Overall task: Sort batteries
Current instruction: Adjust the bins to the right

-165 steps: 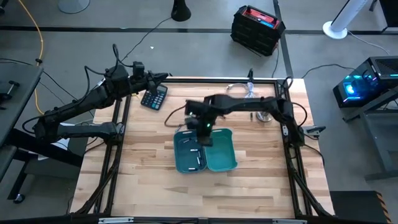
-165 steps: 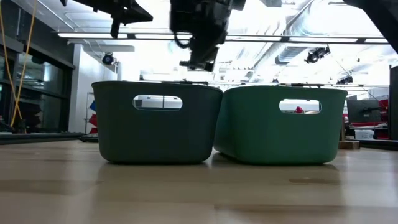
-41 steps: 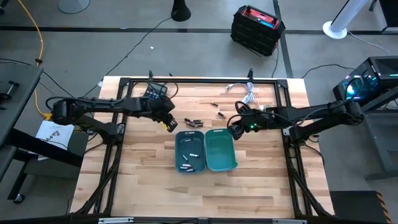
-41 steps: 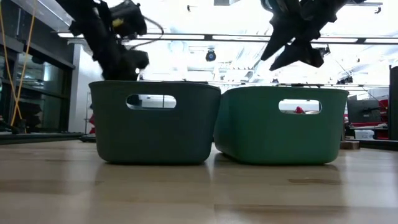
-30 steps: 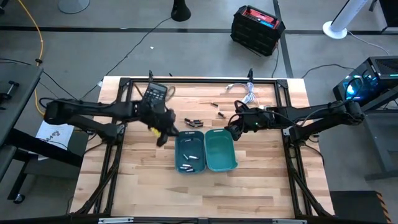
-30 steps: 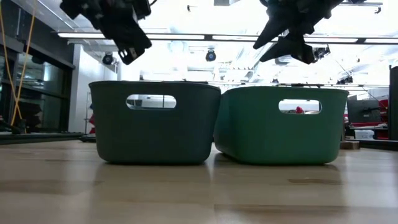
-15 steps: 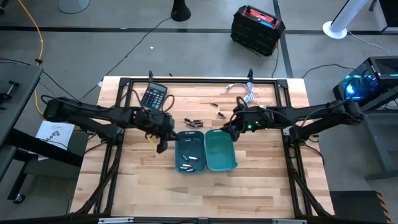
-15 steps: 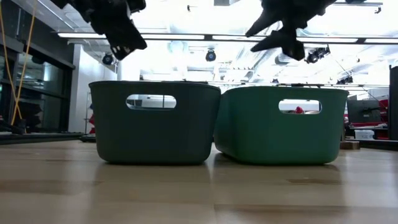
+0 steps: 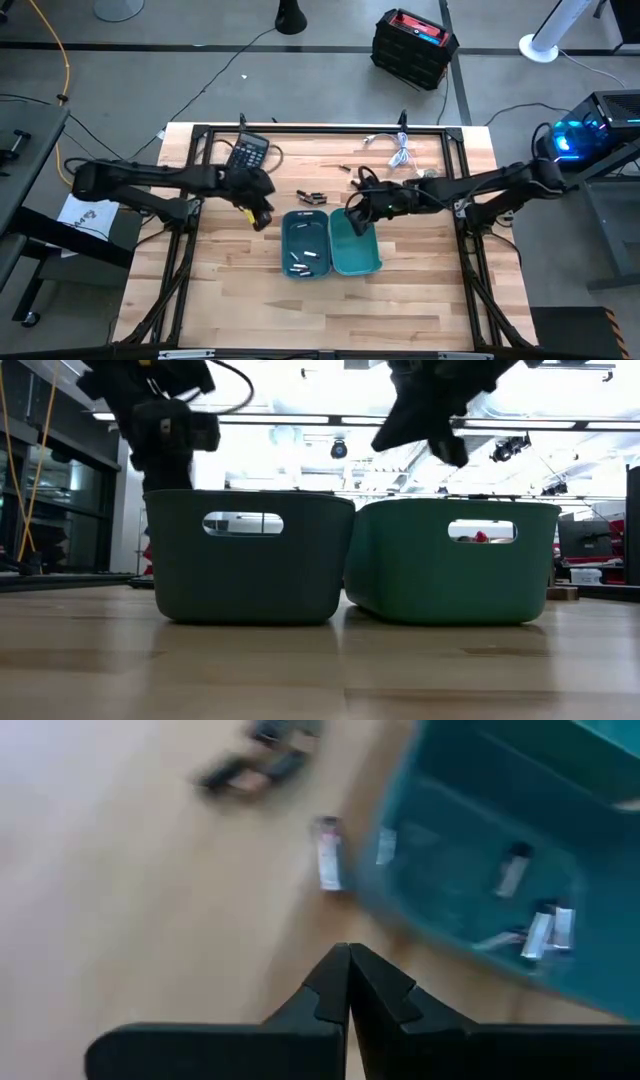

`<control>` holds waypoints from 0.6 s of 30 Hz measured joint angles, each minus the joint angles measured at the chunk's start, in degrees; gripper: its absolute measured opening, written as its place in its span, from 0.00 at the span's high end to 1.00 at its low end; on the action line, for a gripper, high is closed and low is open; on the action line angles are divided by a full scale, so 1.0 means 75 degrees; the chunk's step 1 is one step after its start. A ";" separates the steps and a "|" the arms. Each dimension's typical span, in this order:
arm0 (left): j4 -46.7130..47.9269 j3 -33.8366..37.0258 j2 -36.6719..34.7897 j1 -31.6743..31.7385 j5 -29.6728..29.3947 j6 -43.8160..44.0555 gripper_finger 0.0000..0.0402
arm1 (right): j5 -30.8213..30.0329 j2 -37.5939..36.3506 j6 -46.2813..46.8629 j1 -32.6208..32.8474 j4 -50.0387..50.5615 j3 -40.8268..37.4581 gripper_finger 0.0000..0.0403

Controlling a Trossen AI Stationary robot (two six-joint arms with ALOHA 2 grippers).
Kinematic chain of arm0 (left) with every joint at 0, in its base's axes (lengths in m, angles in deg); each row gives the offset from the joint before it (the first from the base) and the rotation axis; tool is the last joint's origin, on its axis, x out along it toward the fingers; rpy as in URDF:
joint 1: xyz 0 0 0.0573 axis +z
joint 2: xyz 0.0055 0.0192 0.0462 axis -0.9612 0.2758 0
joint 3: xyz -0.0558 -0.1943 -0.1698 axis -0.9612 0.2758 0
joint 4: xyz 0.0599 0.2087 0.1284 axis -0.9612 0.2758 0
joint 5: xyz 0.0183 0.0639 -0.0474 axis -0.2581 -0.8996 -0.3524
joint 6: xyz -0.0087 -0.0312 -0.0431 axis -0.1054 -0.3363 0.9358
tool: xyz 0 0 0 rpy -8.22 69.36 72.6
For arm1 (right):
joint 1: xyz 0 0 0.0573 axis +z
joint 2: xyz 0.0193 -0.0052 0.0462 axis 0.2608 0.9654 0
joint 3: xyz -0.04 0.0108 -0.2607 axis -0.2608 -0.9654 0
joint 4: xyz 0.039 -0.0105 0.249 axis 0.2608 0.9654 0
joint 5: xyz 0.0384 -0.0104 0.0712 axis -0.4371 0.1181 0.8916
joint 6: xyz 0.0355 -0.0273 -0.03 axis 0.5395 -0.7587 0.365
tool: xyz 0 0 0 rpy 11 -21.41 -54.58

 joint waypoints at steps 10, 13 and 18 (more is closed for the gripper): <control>-0.1541 0.0036 0.1890 -0.1192 0.0763 0.1576 1.00 | -0.1396 -0.1324 0.0849 0.0405 0.3157 0.0413 1.00; -0.2782 -0.0052 0.2360 -0.1304 0.0903 0.1812 1.00 | -0.1686 -0.1586 0.1067 0.0508 0.3459 0.0413 1.00; -0.4199 -0.0754 0.3142 -0.1299 0.1277 0.1674 1.00 | -0.1705 -0.1749 0.1139 0.0535 0.3589 0.0413 1.00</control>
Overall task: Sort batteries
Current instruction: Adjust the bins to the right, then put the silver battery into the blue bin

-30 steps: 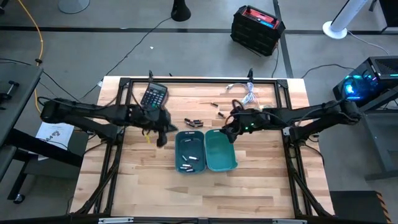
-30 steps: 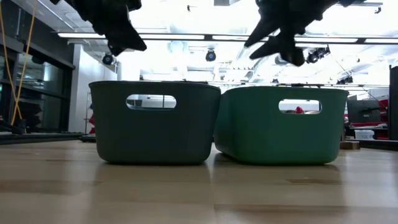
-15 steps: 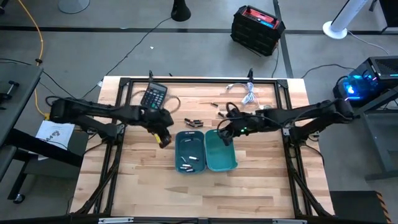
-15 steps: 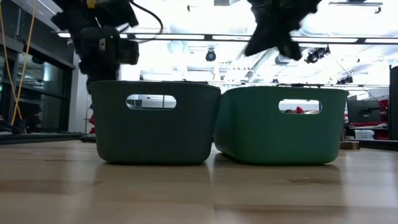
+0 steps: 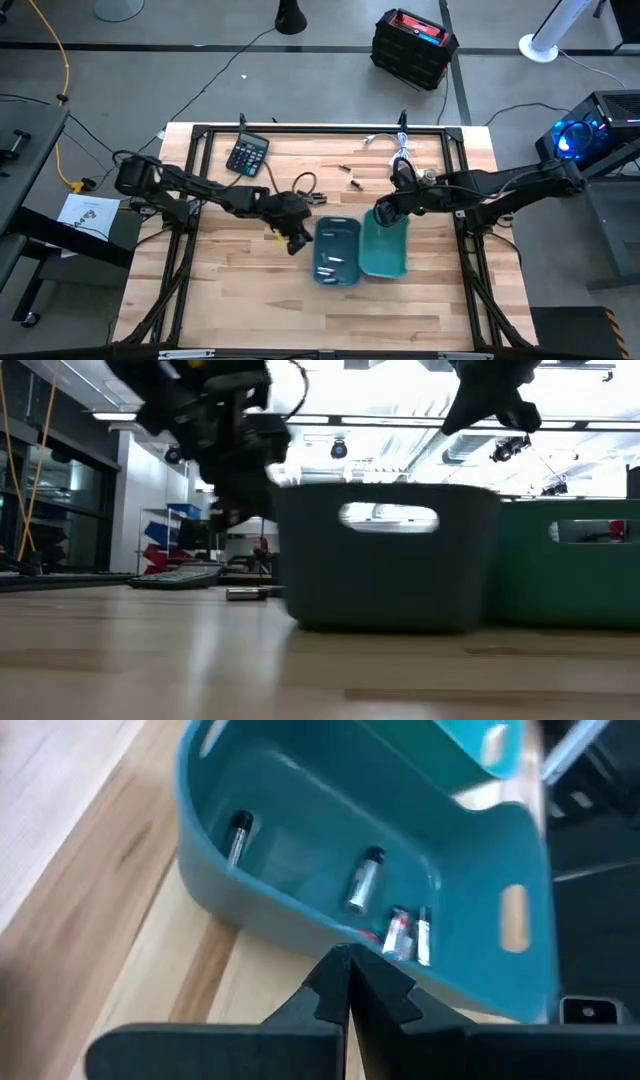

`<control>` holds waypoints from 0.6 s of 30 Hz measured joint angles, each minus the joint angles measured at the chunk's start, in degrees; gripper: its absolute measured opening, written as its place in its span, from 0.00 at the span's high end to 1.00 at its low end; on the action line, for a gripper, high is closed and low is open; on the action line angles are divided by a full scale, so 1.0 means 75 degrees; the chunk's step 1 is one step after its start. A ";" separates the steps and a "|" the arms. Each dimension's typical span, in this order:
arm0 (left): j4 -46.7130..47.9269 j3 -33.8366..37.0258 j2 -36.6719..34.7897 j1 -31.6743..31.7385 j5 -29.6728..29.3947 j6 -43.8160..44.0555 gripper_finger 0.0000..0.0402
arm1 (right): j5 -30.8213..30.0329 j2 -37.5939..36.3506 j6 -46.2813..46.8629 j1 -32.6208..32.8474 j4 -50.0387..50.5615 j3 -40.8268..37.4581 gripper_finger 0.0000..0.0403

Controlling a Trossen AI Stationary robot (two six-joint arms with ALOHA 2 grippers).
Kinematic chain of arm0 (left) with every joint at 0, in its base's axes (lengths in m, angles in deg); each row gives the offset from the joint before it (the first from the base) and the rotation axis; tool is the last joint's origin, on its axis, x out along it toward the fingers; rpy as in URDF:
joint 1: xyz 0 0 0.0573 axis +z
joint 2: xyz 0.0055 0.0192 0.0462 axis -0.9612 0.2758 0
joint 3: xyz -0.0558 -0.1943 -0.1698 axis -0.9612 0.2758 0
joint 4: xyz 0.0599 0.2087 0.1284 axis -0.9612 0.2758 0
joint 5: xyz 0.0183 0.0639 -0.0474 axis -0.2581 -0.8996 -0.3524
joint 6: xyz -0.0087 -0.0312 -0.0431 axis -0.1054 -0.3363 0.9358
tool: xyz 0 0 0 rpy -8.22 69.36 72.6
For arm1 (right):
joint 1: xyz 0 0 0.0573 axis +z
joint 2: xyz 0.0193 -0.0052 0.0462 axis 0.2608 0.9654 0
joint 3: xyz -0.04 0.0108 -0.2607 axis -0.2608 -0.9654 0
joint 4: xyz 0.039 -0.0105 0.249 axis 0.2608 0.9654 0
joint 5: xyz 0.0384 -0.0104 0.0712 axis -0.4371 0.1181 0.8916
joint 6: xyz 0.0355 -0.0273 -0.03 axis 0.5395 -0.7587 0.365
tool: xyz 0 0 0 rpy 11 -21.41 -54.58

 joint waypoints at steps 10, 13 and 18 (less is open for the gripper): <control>0.3020 -0.1290 -0.0321 0.0489 -0.0983 -0.1826 1.00 | -0.0022 0.0003 -0.0119 0.0000 0.0061 -0.0003 1.00; 0.3676 -0.1125 -0.0445 0.0537 -0.1986 -0.2264 0.99 | -0.0232 0.0003 -0.0157 0.0000 0.0058 -0.0003 1.00; 0.3246 -0.0892 -0.0326 0.0571 -0.2013 -0.2952 0.88 | -0.0300 0.0003 -0.0323 0.0000 0.0058 -0.0003 1.00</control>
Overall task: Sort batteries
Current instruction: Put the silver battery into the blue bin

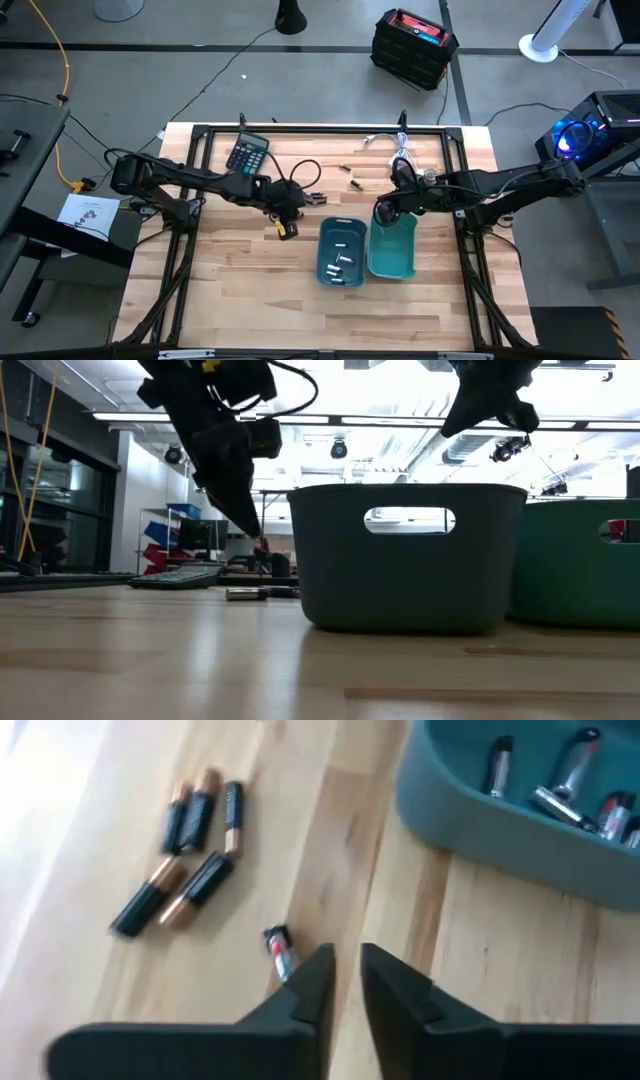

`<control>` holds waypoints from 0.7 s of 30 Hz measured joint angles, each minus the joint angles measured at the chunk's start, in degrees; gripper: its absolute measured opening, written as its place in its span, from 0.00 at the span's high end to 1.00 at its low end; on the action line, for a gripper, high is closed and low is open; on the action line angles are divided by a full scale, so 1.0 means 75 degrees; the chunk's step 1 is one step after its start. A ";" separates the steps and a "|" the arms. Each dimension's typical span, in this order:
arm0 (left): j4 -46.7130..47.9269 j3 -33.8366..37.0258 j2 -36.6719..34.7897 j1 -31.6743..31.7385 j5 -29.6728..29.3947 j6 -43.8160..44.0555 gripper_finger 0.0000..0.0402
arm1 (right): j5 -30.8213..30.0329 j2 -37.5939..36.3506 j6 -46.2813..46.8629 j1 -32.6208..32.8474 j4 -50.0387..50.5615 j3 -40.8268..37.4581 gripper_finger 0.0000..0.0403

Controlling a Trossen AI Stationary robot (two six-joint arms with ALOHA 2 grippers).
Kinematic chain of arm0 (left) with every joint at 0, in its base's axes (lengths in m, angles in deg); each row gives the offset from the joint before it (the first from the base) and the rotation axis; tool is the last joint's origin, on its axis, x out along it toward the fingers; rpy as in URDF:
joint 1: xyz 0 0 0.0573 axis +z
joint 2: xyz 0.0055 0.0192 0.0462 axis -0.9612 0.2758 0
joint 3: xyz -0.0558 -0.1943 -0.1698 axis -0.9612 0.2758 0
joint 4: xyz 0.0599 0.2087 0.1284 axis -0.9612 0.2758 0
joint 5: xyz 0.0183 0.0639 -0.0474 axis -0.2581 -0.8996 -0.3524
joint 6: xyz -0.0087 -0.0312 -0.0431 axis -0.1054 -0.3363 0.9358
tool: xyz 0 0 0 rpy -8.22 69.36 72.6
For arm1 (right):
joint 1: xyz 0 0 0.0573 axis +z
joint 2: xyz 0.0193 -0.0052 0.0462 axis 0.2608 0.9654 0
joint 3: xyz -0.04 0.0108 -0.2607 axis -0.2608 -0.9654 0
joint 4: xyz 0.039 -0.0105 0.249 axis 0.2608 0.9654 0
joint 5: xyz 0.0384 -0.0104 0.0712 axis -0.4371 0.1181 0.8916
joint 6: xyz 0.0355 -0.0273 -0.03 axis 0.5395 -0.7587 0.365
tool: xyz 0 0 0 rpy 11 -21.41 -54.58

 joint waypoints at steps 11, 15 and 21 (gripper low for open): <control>-0.0115 0.0095 0.0816 0.0233 -0.0214 0.0183 0.56 | -0.0295 0.0001 -0.0162 0.0000 0.0315 -0.0003 1.00; -0.0286 0.0091 0.1214 0.0483 -0.0226 0.0301 0.53 | -0.0519 0.0031 -0.0267 0.0000 0.0352 -0.0003 1.00; -0.0245 0.0024 0.2063 0.0794 0.1011 0.0750 0.56 | -0.0516 0.0032 -0.0437 -0.0003 0.0399 -0.0003 1.00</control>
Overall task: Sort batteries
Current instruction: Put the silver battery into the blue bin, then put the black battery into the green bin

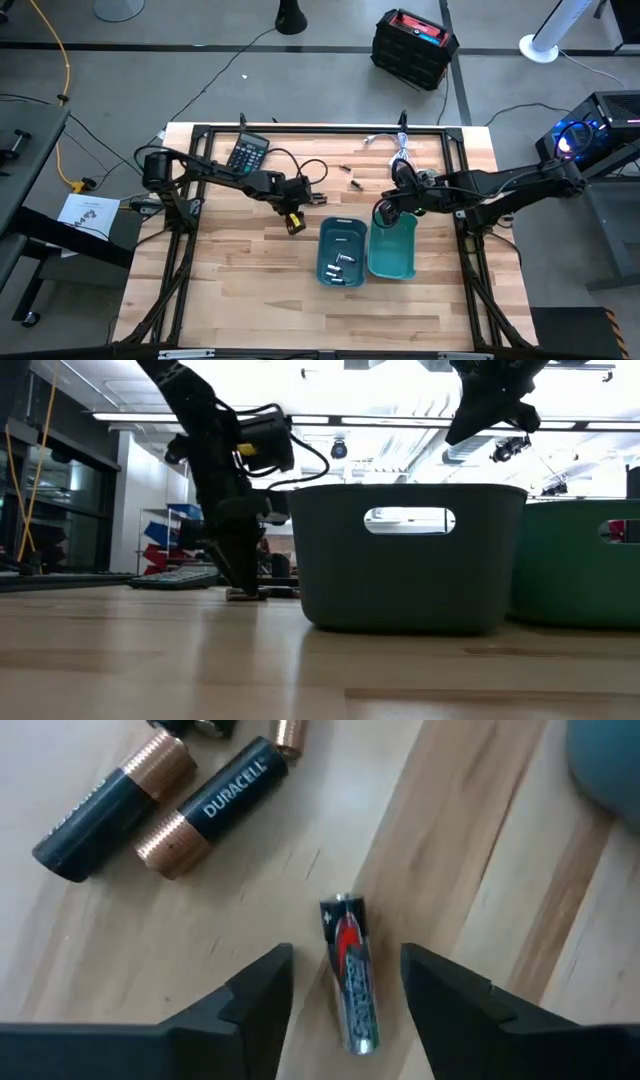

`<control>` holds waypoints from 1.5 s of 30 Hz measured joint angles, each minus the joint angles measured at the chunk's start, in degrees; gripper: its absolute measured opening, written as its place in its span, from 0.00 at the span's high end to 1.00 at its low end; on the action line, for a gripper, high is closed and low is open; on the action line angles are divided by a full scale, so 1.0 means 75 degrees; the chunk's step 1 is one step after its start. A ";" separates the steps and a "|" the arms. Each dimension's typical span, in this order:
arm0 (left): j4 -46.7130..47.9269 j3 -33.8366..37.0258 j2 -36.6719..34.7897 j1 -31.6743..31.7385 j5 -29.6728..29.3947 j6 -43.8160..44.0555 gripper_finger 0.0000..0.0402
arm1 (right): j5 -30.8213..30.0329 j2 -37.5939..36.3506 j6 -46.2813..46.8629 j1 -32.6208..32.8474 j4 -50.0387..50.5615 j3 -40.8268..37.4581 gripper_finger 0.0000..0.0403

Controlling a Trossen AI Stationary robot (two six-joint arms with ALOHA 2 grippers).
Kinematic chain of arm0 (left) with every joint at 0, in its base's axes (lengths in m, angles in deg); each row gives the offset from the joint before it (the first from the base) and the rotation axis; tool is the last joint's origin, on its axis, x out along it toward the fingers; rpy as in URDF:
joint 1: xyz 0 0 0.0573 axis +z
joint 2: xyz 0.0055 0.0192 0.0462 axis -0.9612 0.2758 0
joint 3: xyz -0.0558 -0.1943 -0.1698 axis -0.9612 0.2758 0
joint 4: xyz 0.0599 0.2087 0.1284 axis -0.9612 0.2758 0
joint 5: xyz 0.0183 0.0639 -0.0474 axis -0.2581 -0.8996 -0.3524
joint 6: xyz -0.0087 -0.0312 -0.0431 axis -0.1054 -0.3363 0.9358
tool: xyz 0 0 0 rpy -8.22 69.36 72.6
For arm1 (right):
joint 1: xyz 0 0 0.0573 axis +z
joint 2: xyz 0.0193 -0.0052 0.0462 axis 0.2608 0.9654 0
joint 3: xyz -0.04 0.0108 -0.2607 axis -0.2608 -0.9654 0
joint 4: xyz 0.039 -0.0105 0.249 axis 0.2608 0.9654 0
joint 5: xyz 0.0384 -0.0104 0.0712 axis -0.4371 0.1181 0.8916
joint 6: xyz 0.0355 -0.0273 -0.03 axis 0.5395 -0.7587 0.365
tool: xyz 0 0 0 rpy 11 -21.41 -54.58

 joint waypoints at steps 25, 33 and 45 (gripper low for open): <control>-0.1622 -0.1382 -0.1593 -0.1075 0.0892 -0.1129 0.88 | 0.0015 -0.0003 -0.0044 -0.0055 0.0061 -0.0003 1.00; -0.0955 -0.3213 -0.0302 -0.1167 0.0469 -0.1189 0.58 | -0.0185 0.0000 0.0199 -0.0065 0.0039 -0.0003 1.00; 0.0532 -0.2648 -0.2228 0.0241 0.0250 -0.1560 0.51 | 0.0474 0.0111 0.0151 -0.1550 0.0555 -0.0236 0.72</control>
